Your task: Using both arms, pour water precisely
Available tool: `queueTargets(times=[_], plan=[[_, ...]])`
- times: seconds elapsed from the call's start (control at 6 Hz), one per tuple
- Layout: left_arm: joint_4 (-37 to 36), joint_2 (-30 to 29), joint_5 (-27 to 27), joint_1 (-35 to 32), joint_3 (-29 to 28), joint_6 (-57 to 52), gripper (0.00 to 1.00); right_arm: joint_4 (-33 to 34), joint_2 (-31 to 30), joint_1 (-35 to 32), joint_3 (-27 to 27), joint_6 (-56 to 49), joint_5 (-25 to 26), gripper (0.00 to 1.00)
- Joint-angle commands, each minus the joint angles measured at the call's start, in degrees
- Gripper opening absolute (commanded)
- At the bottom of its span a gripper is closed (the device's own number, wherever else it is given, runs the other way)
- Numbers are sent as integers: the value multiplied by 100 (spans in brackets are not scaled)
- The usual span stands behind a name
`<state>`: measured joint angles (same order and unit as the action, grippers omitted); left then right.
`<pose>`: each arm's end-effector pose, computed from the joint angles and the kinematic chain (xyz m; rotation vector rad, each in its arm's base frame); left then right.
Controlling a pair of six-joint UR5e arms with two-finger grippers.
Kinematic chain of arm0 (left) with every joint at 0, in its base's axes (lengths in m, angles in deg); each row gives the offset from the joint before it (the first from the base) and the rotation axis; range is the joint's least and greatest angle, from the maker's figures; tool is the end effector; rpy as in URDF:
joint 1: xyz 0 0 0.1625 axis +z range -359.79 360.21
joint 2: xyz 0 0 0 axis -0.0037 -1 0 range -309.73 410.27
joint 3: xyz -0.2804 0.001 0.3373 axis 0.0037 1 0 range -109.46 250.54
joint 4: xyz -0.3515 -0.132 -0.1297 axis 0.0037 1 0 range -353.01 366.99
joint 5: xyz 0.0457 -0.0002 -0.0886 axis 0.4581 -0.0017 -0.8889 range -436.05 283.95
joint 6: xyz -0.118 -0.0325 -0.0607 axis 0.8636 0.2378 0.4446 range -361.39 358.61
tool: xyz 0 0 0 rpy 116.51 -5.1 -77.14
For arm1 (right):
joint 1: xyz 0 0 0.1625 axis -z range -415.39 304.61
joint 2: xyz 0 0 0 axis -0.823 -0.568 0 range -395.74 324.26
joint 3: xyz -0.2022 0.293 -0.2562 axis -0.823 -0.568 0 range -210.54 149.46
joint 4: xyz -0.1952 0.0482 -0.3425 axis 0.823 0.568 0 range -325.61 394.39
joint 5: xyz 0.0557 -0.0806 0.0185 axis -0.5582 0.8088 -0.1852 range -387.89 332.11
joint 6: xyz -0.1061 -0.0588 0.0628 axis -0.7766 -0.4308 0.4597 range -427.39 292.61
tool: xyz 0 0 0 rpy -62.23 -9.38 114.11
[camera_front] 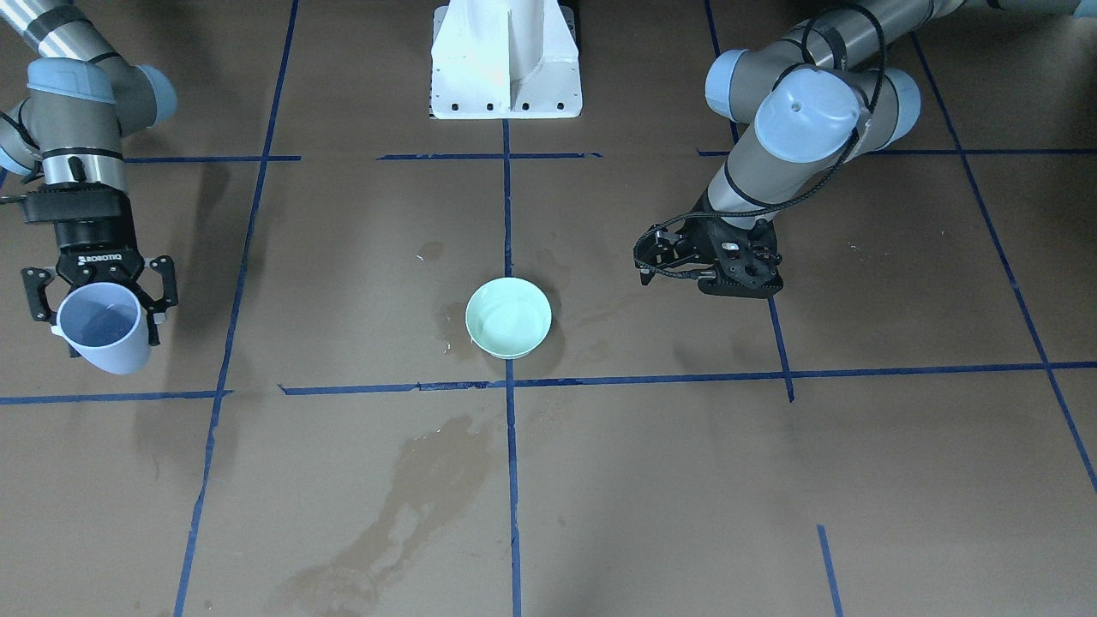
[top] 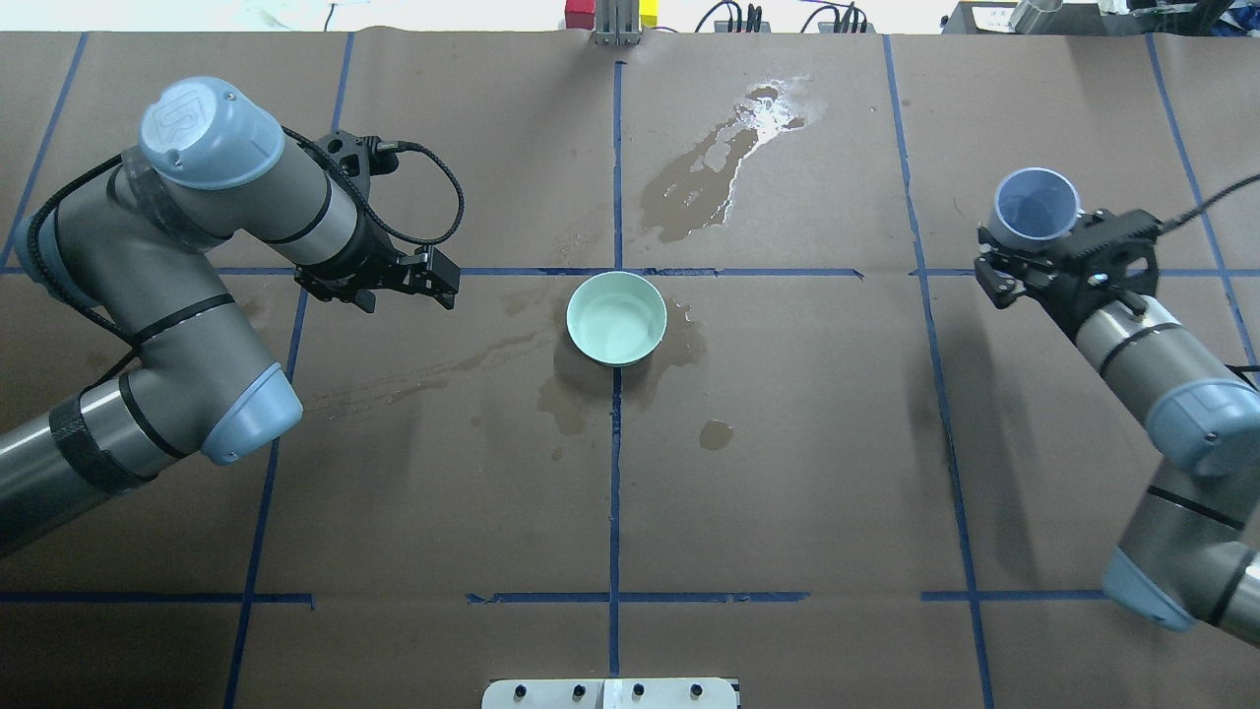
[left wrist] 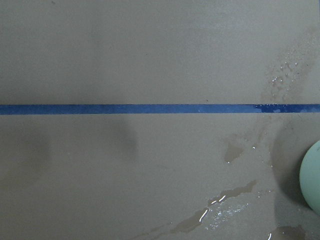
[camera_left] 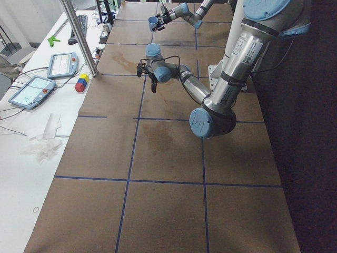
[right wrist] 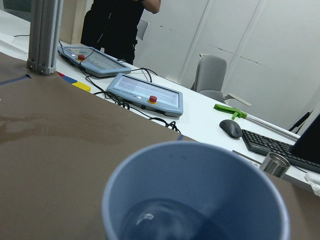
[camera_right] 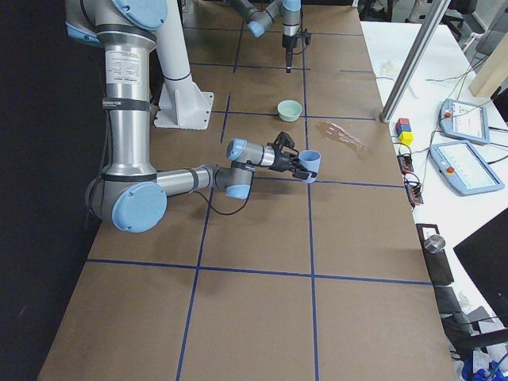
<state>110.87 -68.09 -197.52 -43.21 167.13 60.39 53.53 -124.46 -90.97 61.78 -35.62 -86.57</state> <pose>0.4428 -0.5045 0.3359 0.0679 0.9722 -0.0100 -0.3059 -0.4700 0.5128 1.2349 -0.5202 0.0207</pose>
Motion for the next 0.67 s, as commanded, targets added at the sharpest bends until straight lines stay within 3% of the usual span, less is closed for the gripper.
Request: queueTargets(times=[0.0,0.33,0.5], plan=[[0,-21,0,1,0,1,100,1059,791,25,137,-31,23,5],[0,-39,0,1,0,62,100,1897,1355,331,235,83,206,4],[0,-39,0,1,0,89,100,2213,1653,603,208,101,547,4]])
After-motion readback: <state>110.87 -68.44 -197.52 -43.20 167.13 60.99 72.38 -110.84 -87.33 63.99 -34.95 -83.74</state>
